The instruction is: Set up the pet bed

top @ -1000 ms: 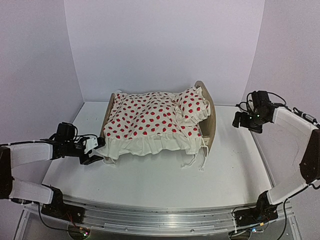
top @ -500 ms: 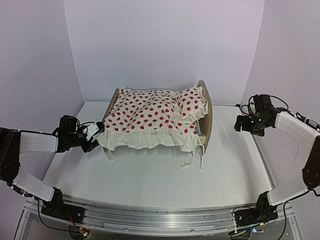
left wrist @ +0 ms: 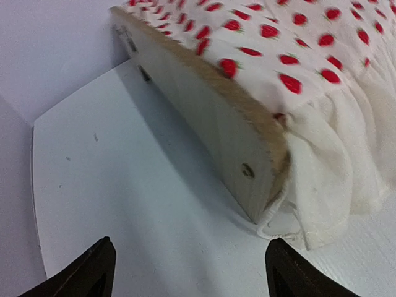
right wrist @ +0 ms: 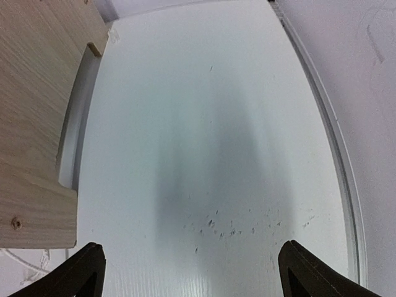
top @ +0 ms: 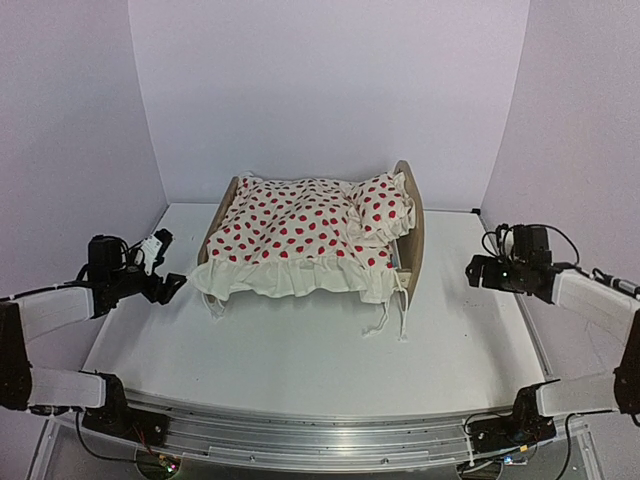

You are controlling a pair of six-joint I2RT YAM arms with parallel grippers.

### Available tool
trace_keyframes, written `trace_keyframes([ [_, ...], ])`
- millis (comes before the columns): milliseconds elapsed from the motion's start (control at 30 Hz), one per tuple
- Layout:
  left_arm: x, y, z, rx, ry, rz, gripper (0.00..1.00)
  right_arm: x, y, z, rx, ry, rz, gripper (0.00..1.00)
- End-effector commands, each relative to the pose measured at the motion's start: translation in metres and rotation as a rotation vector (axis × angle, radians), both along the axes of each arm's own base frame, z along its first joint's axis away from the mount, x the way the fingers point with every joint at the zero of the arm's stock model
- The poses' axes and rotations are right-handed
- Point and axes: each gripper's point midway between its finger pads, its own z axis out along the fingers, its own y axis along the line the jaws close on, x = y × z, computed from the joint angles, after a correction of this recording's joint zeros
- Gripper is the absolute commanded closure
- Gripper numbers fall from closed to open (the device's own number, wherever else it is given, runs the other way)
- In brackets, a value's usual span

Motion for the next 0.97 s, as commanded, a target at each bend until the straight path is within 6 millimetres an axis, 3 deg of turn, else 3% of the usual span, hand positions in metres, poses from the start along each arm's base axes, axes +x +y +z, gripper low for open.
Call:
trace_keyframes([
  [0,-0.003,0.026,0.023,-0.284,-0.011,0.198,0.09,0.012,-0.013,0.023,-0.030,-0.282,-0.058,0.02],
  [100,-0.021,0.020,0.025,-0.366,-0.025,0.101,0.03,0.000,-0.014,0.007,-0.018,-0.336,-0.069,0.02],
  [167,-0.031,0.023,0.024,-0.402,-0.034,0.090,0.00,-0.007,-0.018,0.007,-0.011,-0.410,-0.095,0.02],
  [233,-0.032,0.035,0.025,-0.455,-0.038,0.166,0.00,-0.015,-0.020,0.005,-0.012,-0.468,-0.102,0.02],
  [367,-0.033,0.062,0.021,-0.534,-0.028,0.326,0.00,-0.033,-0.017,-0.017,-0.025,-0.467,-0.066,0.02],
  [600,-0.039,0.078,0.006,-0.559,0.043,0.467,0.00,-0.065,-0.020,-0.033,-0.021,-0.532,-0.072,0.02],
  [933,-0.045,0.081,0.007,-0.555,0.014,0.488,0.00,-0.073,-0.017,-0.044,-0.015,-0.513,-0.053,0.02],
])
